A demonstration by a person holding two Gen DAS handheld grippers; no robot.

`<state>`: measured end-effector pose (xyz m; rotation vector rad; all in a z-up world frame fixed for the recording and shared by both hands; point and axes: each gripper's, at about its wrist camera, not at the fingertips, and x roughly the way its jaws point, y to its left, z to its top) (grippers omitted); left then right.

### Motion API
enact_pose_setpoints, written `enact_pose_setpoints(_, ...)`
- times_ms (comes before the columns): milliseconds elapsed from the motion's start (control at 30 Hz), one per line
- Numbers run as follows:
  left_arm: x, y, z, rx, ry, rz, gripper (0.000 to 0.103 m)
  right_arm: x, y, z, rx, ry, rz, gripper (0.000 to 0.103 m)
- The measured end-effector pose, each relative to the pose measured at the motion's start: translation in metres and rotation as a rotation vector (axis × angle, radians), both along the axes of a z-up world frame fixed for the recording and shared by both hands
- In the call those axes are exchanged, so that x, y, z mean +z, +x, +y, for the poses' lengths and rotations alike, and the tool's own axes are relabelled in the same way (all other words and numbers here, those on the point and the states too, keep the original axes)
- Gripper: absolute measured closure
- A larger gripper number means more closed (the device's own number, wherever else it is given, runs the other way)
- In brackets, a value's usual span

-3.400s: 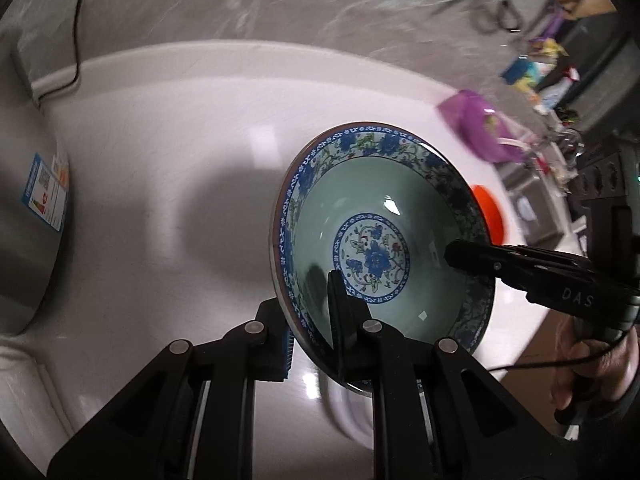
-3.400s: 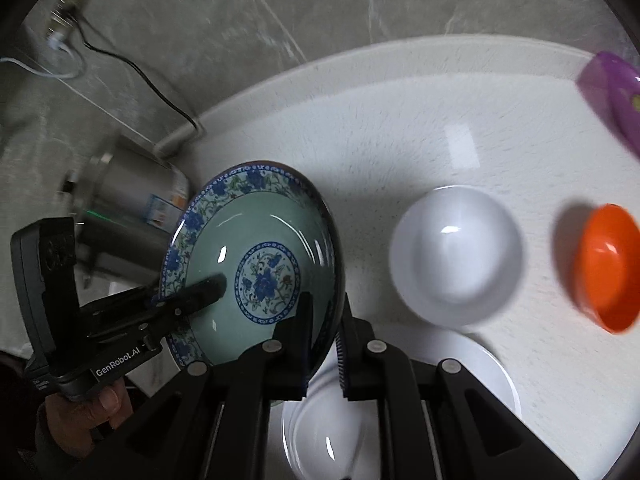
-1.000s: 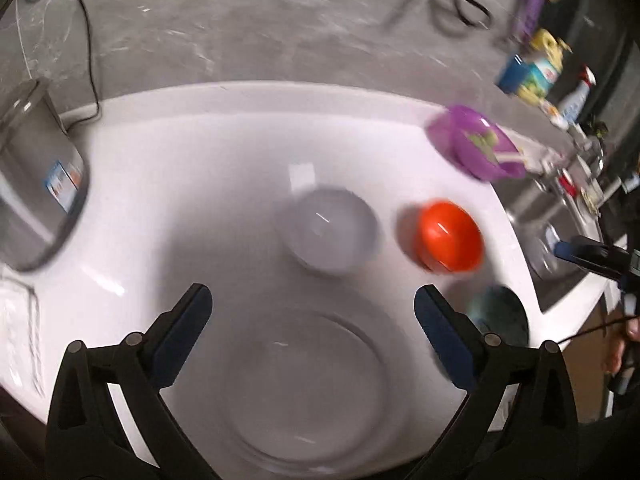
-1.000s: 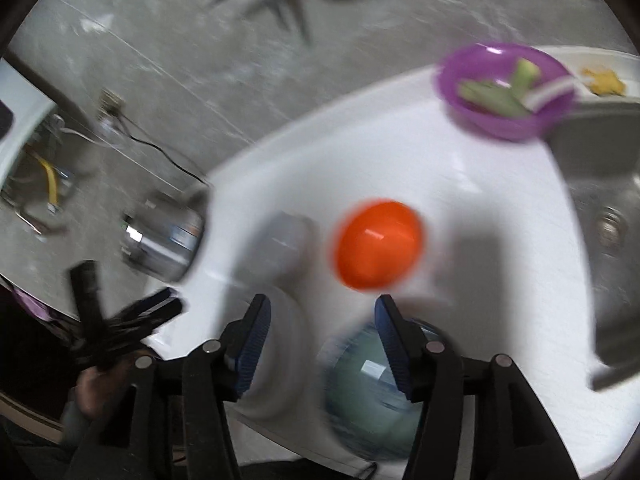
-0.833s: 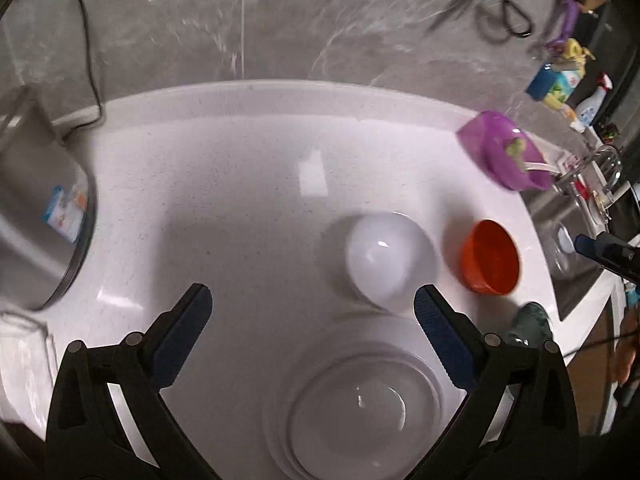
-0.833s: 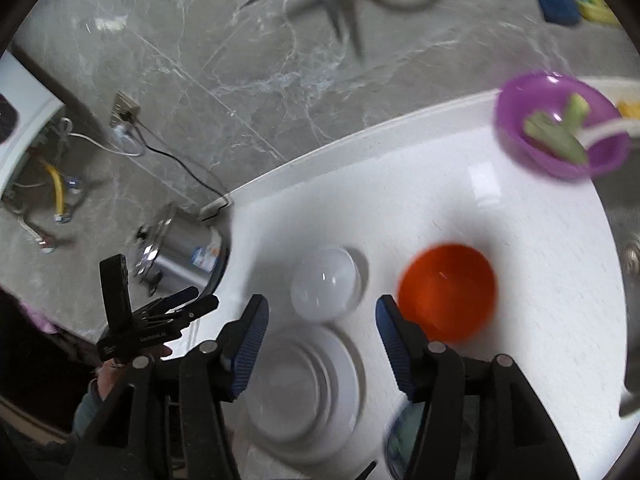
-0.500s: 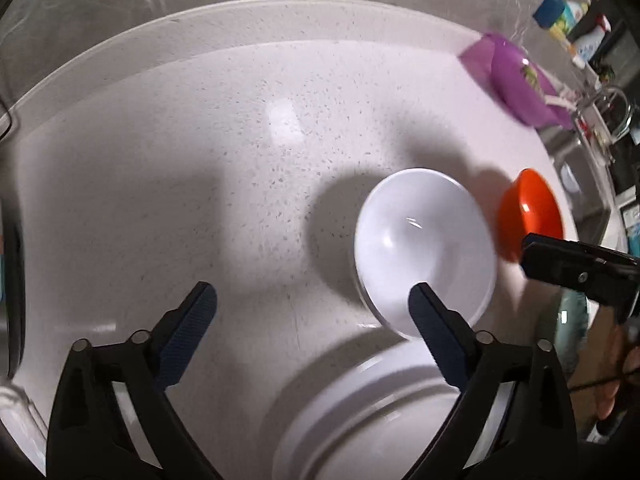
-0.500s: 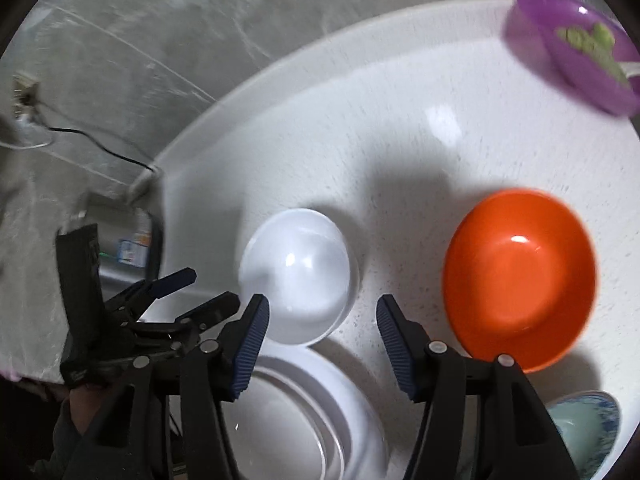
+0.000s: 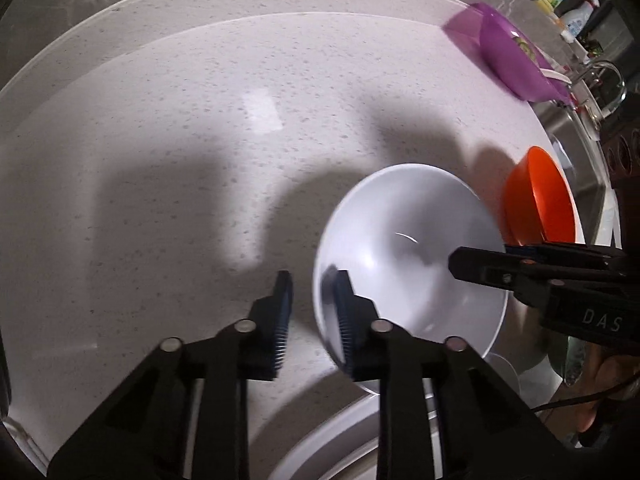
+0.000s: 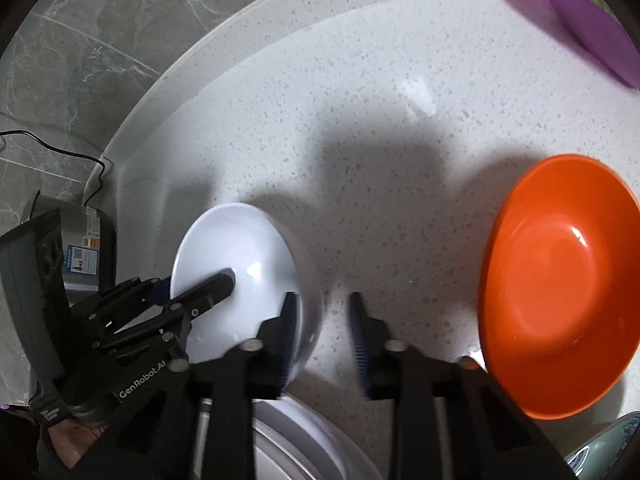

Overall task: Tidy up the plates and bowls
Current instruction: 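Move both grippers to the white bowl and close on its rim, then carry the white bowl with both grippers into the blue-patterned bowl and release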

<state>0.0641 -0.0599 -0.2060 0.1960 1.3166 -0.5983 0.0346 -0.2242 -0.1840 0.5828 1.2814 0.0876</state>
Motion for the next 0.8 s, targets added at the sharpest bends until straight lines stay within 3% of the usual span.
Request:
enact_pose_setpoints(100, 0.001, -0.004, -0.004, -0.006, -0.001, -0.003, 0.093, 0.002, 0.001, 0.003, 0.024, -0.014, -0.014, 0.089)
enact_pose_setpoints(400, 0.014, -0.011, -0.007, 0.022, -0.005, -0.011, 0.094, 0.006, 0.003, 0.004, 0.034, -0.024, -0.041, 0.091)
enact_pose_setpoints(600, 0.054, -0.022, -0.010, 0.021, -0.026, -0.040, 0.094, 0.035, -0.010, -0.006, 0.024, -0.015, -0.098, 0.090)
enact_pose_setpoints(800, 0.107, -0.065, -0.034, -0.024, -0.058, -0.091, 0.093, 0.084, -0.049, -0.035, 0.011, -0.017, -0.179, 0.090)
